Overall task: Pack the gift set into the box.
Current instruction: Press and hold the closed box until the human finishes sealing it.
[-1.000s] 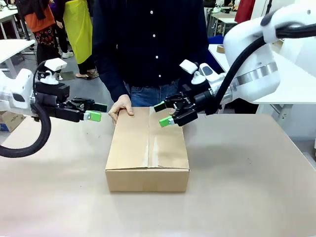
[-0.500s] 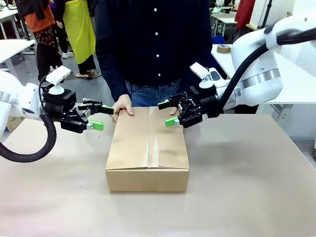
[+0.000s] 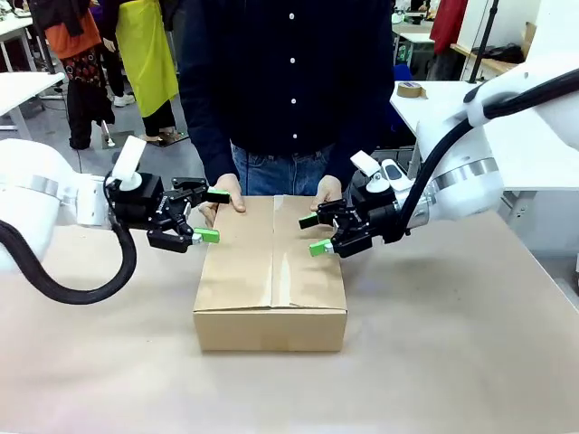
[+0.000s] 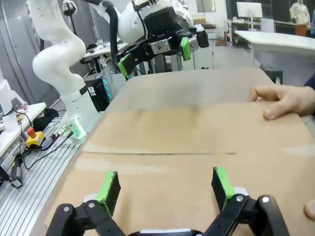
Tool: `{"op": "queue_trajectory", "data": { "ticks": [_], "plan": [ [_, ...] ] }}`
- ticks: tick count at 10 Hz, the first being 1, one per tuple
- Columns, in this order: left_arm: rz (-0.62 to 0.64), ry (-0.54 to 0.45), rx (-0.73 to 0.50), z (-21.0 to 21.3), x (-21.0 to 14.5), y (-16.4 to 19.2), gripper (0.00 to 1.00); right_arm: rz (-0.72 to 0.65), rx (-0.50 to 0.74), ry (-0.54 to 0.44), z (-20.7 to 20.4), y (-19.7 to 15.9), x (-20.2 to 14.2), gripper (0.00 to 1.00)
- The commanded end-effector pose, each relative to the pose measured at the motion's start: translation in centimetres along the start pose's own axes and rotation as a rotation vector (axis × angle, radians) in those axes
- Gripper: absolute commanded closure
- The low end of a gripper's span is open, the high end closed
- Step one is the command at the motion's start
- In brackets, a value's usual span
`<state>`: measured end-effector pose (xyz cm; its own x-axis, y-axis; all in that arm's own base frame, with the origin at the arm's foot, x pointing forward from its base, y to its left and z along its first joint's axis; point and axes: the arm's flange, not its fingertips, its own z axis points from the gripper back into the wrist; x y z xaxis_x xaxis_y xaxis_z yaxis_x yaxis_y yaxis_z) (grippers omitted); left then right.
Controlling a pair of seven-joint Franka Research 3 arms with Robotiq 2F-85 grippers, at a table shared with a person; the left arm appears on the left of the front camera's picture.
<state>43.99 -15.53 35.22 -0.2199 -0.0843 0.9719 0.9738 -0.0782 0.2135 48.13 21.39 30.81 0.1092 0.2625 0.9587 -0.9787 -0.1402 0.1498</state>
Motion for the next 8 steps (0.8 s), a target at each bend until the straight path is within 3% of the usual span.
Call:
{"op": "queue_trajectory", "data": {
  "ticks": [1,3,5,8],
  "plan": [
    [0.094,0.075,0.007,-1.1,-3.8,0.4,0.00,0.063,-0.023,0.037,-1.0,-1.4,0.0,0.00],
    [0.135,0.153,0.033,-1.8,-5.0,1.0,0.00,0.137,-0.015,0.090,-1.7,-1.9,-0.5,0.00],
    [0.134,0.154,0.028,-2.3,-5.4,1.1,0.00,0.200,-0.017,0.115,-2.4,-2.4,-1.3,0.00],
    [0.129,0.226,0.011,-2.8,-5.7,1.2,0.00,0.179,-0.059,0.137,-2.5,-3.0,-2.3,0.00]
  ]
}}
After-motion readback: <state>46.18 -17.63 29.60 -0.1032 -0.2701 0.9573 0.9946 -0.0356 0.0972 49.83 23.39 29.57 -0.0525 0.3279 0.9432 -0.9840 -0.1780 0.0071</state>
